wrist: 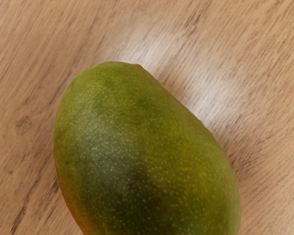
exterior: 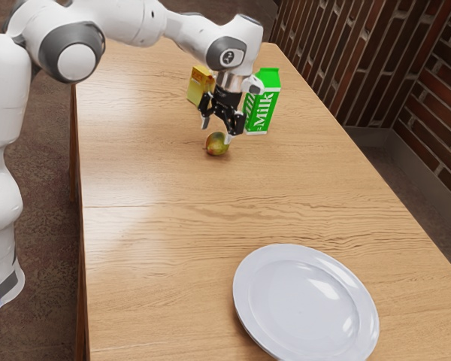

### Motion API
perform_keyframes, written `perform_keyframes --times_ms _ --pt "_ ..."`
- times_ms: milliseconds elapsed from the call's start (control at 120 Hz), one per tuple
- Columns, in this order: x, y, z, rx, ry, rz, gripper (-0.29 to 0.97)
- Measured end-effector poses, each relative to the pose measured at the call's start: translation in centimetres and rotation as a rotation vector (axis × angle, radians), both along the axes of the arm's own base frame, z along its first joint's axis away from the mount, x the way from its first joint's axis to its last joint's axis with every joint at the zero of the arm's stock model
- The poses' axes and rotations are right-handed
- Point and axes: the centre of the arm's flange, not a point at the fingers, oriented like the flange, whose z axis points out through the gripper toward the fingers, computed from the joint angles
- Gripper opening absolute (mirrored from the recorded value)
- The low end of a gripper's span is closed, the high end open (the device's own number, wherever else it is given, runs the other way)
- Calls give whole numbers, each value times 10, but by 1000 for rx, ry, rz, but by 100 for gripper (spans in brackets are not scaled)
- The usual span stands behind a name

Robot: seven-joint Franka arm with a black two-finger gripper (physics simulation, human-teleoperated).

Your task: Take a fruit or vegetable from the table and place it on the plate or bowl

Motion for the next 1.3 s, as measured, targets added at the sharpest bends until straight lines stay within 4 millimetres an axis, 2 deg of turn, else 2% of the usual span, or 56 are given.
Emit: perform_keyframes --times_ms 350,433,550,733,792,883,942,1008,1075,1183,1242,1300 --pt "5 1 -34 -42 21 -17 68" --pt "6 2 -38 -45 21 -19 60" --pt "6 4 -37 -38 17 -24 43" --pt "9 -4 -14 7 -12 -52 33" --pt "12 -18 1 29 -28 -81 31" --pt "23 -59 29 73 -58 -161 24" --pt "29 -82 42 95 -66 -200 16" --pt "32 -99 54 118 -76 -227 9" --pt "31 -112 67 141 -83 -246 18" --pt "29 -151 92 182 -98 -305 24" --pt "28 -181 101 198 -104 -352 26" --pt "23 -222 113 209 -112 -417 24"
